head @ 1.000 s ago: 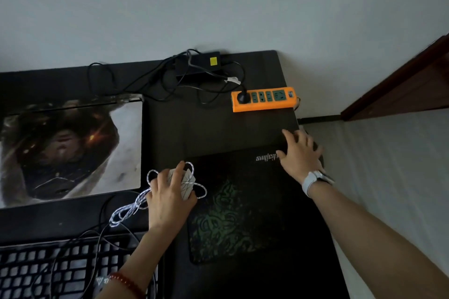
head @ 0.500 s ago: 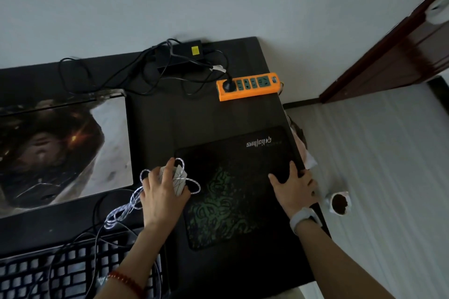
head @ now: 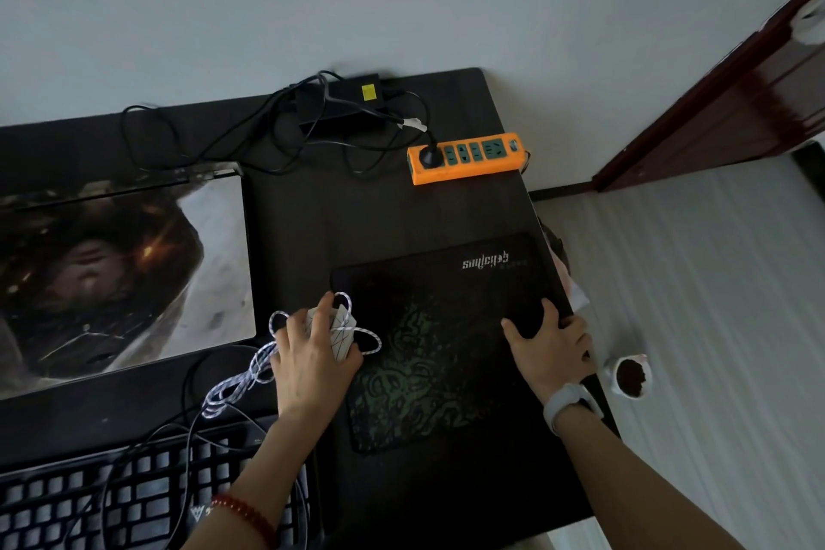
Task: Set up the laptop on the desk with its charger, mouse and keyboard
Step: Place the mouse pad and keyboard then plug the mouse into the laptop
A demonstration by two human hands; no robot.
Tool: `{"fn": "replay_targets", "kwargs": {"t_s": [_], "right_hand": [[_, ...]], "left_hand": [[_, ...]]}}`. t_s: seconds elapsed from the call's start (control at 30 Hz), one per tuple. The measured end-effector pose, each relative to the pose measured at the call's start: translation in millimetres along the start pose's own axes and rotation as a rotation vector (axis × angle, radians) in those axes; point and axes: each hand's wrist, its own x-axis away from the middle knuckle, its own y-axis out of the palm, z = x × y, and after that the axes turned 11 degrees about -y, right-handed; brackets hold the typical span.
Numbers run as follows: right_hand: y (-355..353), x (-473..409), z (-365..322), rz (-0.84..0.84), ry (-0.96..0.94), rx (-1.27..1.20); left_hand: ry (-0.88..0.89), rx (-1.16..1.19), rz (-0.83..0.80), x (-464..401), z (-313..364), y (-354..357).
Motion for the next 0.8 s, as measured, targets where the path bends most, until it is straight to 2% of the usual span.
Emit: {"fn": "replay_targets", "kwargs": {"t_s": [0.3, 0.37, 0.43, 0.47, 0.53, 0.6, 0.63, 0.73, 0.8], "right_hand": [[-17.2, -0.2, -5.4, -0.067, -0.030, -0.045], [-19.9, 5.9, -15.2, -0.028, -0.127, -0.026], [-17.7, 17.7, -30.3, 0.042, -0.336, -0.161], [-15.5, 24.6, -39.3, 0.015, -0.442, -0.319], [-12.3, 37.8, -60.2, -0.193, -0.506, -0.632], [-8.5, 45.6, -78.6, -0.417, -0.422, -0.813], [-3.9, 48.3, -84.3, -0.470, -0.382, -0.837], [4.8, 55.8, -93.9, -0.554, -0.253, -0.952], [7.2, 58.2, -95.3, -0.561, -0.190, -1.019]], "left_hand": [[0.000, 0.004, -0.016, 1.5, 3.0, -0.1], [0.002, 0.024, -0.023, 1.0, 5.7, -0.2], [-0.018, 0.066, -0.053, 0.4, 12.0, 2.7], [-0.036, 0.093, -0.075, 0.3, 16.9, 5.0], [-0.077, 0.131, -0.125, -1.1, 28.2, 11.4], [-0.123, 0.141, -0.172, -2.9, 39.3, 19.5], [-0.153, 0.153, -0.193, -3.7, 42.9, 22.9], [-0.229, 0.270, -0.279, -7.0, 44.2, 26.5], [-0.202, 0.330, -0.330, -6.8, 39.1, 23.3]]}}
